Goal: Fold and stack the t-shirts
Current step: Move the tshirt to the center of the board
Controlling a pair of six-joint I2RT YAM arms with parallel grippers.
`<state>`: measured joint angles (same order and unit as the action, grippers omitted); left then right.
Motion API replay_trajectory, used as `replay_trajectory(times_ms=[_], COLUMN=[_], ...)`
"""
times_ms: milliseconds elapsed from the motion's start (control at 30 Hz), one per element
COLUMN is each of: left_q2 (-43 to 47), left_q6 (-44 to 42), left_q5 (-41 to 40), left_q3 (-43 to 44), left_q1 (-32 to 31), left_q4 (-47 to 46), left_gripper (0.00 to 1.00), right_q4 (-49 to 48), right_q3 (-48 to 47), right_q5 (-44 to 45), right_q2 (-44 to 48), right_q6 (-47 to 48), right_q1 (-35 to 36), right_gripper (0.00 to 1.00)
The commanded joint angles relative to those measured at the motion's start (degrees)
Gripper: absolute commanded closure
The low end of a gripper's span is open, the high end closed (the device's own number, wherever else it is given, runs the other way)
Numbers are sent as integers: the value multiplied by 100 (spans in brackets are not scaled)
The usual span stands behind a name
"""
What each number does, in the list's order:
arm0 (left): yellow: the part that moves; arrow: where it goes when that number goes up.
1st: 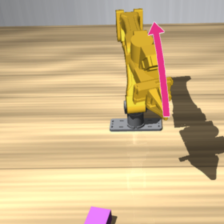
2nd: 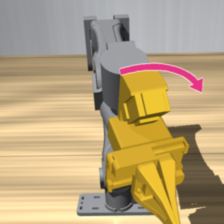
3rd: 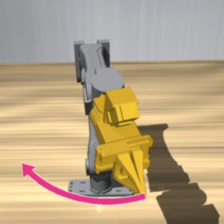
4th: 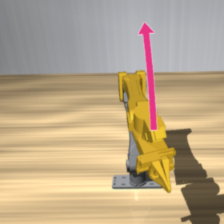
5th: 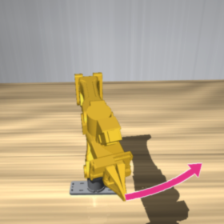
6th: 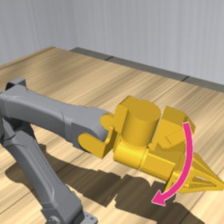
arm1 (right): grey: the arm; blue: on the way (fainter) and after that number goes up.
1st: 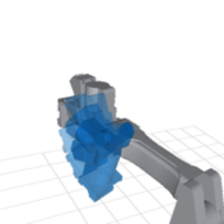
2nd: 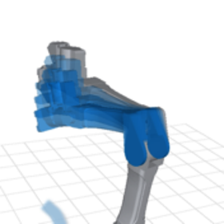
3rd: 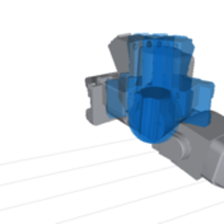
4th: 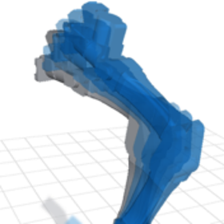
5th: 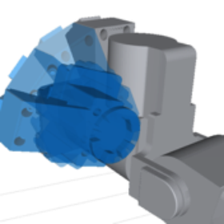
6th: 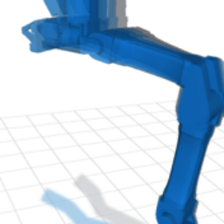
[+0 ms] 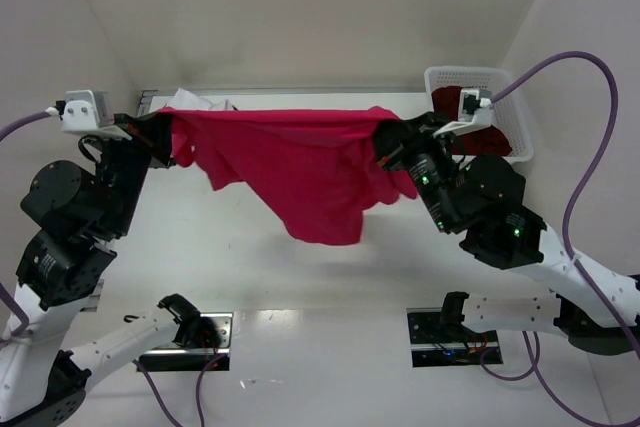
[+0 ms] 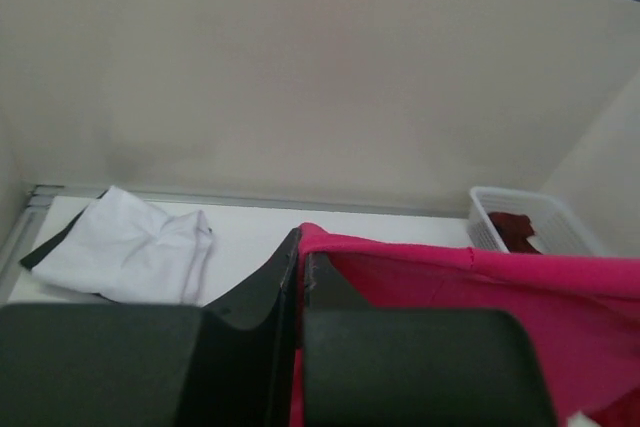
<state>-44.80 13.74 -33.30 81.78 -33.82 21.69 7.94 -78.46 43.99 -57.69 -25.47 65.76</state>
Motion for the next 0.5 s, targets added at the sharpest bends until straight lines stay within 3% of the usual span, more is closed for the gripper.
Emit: replay_trajectory(times_ms=[0,233,400,467], left_q2=[-2,-118,216,217], left_q6=[102,234,446,446], left_q5=[683,1202,1624,1678], left_q3=[425,849,849,971], left_q1=[16,16,16,16], left_q4=[18,1100,1459,1627], left_gripper=[100,100,100,100], right_q4=[435,1093,1289,1106], right_q3=[-100,76,321,488], right_q5=[14,76,-1004,-1812], right_q2=[3,390,557,609], right_q6=[351,114,-325,-379], right_q1=[7,7,7,7], right_gripper=[98,98,98,98])
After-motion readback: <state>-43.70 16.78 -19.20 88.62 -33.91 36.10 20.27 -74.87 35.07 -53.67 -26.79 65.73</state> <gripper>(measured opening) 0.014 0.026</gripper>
